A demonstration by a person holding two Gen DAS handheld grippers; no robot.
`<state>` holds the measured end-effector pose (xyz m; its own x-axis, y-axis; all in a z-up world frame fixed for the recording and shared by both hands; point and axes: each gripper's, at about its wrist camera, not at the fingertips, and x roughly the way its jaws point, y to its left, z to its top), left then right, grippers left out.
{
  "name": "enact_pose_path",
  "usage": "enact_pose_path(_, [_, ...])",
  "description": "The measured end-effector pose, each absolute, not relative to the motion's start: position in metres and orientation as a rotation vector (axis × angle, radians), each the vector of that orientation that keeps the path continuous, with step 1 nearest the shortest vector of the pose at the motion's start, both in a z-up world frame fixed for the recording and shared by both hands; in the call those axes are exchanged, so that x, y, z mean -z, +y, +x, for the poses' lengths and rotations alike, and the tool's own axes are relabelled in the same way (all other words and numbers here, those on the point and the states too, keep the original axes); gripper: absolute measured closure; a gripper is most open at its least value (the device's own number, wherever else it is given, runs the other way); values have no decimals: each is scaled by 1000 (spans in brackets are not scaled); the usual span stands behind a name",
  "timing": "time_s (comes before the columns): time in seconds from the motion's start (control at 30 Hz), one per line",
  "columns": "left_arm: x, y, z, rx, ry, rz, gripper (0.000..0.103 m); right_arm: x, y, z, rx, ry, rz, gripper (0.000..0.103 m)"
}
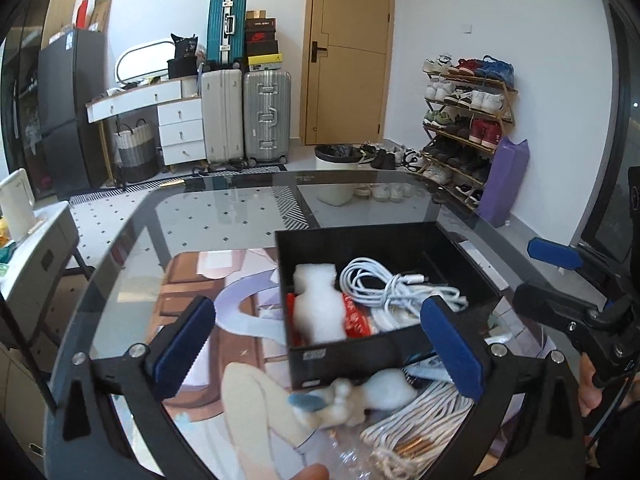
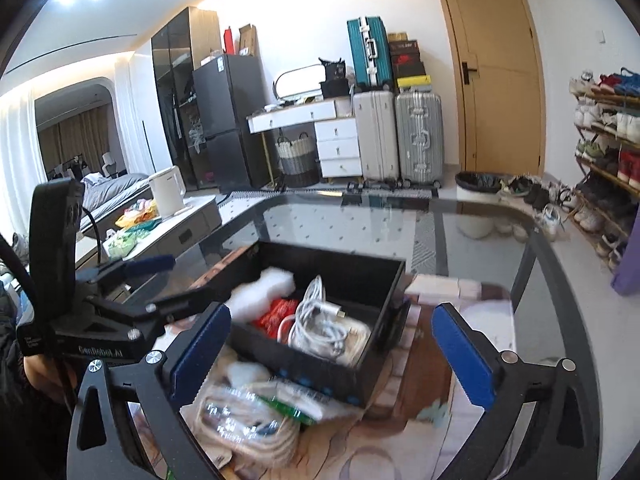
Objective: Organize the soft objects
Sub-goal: 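Withdraw both grippers from the box toward the remaining items on the table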
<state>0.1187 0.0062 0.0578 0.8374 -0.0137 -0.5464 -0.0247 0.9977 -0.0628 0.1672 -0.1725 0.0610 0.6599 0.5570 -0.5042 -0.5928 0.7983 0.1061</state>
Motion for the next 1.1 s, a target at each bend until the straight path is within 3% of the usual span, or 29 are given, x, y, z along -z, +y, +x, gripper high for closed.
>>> enact_pose_path(1.1, [-30, 25, 71, -31, 657, -98, 0, -24, -175, 142, -611, 733, -107, 1])
